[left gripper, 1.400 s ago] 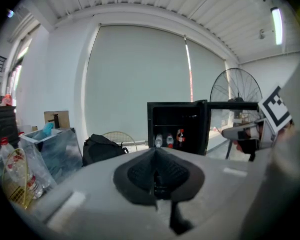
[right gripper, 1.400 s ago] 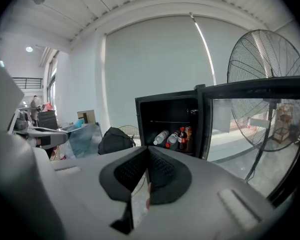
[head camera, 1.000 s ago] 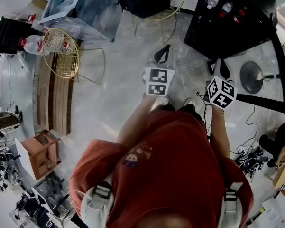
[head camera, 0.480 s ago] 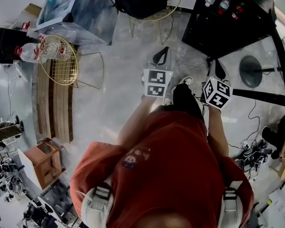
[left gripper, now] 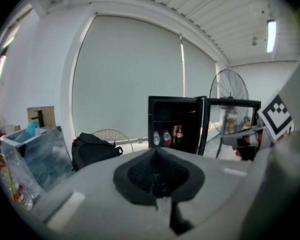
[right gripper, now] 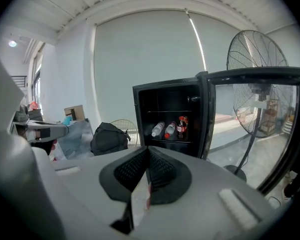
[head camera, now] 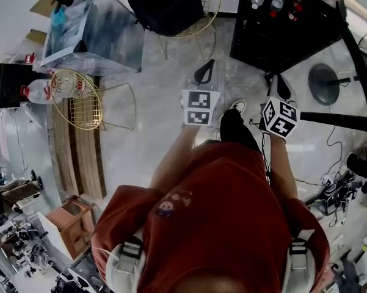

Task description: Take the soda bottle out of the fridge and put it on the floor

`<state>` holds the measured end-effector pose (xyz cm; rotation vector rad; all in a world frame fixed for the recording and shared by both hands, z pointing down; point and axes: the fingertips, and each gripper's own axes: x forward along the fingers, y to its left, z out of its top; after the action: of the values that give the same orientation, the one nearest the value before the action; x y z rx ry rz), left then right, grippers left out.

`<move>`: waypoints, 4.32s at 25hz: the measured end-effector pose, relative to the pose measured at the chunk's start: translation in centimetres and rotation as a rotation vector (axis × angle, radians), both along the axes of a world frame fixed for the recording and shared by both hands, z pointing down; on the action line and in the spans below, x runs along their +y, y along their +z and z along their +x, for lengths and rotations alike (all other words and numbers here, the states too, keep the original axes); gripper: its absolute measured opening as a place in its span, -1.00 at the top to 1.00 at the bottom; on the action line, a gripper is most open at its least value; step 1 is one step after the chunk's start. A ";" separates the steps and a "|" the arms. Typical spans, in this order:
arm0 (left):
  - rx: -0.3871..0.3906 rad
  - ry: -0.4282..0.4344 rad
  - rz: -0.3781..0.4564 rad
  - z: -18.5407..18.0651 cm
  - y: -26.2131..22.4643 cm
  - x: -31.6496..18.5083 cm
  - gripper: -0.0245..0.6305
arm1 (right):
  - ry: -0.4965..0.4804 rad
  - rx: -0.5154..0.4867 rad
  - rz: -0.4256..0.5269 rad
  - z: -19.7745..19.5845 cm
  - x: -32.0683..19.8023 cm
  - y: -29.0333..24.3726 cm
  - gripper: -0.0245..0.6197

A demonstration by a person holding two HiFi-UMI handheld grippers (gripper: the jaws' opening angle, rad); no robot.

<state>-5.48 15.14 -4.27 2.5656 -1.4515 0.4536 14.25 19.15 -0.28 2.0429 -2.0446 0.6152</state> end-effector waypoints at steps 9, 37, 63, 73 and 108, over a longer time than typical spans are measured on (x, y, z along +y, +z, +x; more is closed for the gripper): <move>-0.017 0.105 -0.029 5.2 0.9 -5.9 0.93 | 0.076 -0.011 -0.015 4.5 -4.4 1.1 0.92; -0.025 0.459 0.009 13.3 1.8 -22.1 0.93 | 0.268 0.115 -0.003 7.4 -14.7 0.2 0.92; -0.046 0.538 0.026 14.4 2.1 -22.9 0.93 | 0.350 0.053 0.079 9.2 -16.0 0.3 0.70; -0.038 0.548 0.028 15.4 2.0 -22.8 0.93 | 0.318 0.046 0.101 9.1 -16.8 0.7 0.14; -0.068 0.522 0.000 17.1 7.5 -22.4 0.93 | 0.242 0.047 0.005 8.7 -17.3 8.0 -0.51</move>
<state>11.62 -7.30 3.23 2.9389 -0.7742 0.6063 22.99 1.81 7.76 2.3042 -1.7898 0.5948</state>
